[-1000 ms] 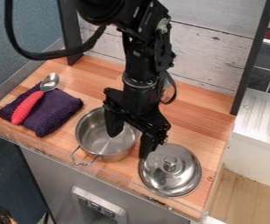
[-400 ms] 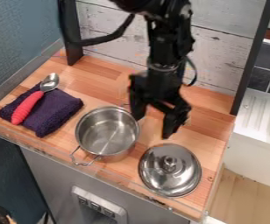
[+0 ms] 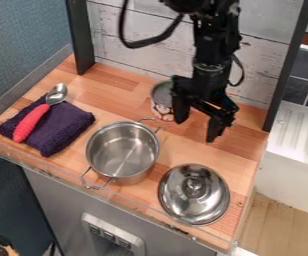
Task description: Move the can to the top left of the table
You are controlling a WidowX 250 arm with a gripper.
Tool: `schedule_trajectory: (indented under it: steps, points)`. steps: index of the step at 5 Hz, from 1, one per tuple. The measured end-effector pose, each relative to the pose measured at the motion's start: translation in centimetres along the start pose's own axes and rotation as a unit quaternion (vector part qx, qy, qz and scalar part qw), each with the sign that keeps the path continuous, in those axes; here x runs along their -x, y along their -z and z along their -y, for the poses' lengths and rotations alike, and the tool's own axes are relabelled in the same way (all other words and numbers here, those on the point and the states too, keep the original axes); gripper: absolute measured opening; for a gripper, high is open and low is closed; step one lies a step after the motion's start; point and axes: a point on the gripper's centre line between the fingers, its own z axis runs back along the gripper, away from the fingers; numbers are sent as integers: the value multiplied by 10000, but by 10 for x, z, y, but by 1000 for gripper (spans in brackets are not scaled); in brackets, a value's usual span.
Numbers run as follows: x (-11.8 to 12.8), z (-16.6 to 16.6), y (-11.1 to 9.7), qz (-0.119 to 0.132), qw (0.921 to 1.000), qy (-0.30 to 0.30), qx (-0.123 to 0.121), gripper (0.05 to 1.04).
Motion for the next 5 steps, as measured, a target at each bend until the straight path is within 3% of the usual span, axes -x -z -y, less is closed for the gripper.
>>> schedule_trajectory:
  steps: [2, 4, 5]
  points:
    - [-33, 1, 7, 301, 9992, -253, 117, 1001]
    - [-42, -11, 7, 446, 9972, -587, 138, 1001]
    - [-36, -39, 11, 473, 9942, -967, 59, 1001]
